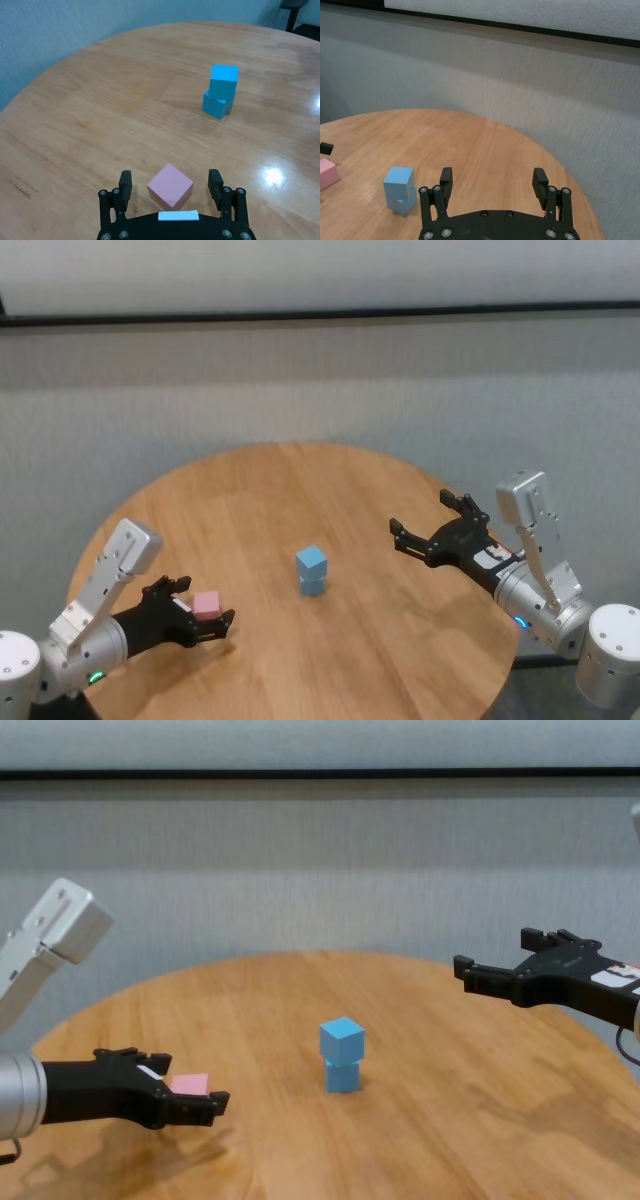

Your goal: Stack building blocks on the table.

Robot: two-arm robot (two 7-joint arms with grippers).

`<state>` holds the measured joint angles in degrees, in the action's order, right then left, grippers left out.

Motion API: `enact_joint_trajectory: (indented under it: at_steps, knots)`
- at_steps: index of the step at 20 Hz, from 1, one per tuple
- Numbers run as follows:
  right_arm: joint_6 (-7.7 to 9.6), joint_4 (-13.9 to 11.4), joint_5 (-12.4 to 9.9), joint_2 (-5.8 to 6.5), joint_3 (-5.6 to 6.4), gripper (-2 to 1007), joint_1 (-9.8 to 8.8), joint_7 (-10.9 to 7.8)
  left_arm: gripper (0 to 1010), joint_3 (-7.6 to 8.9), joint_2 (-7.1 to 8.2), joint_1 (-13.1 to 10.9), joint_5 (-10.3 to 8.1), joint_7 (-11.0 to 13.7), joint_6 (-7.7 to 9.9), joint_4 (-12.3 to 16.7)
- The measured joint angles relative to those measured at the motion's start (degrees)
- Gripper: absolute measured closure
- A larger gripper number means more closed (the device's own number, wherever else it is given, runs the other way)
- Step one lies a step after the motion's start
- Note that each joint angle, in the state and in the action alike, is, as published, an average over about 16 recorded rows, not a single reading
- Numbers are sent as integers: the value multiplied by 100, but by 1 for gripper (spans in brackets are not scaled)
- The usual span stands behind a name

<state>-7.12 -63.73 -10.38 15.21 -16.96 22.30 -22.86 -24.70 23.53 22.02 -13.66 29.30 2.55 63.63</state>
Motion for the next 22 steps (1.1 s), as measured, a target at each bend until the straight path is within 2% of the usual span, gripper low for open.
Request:
enact_joint_trajectory:
  at_steps: [11,22]
  knots:
    - [0,0,0,0,0,1,0,0,7,-1,-115,-34,193,-171,86,35]
    - [0,0,0,0,0,0,0,0,7,79,-214,-12,245,-196,112,-67]
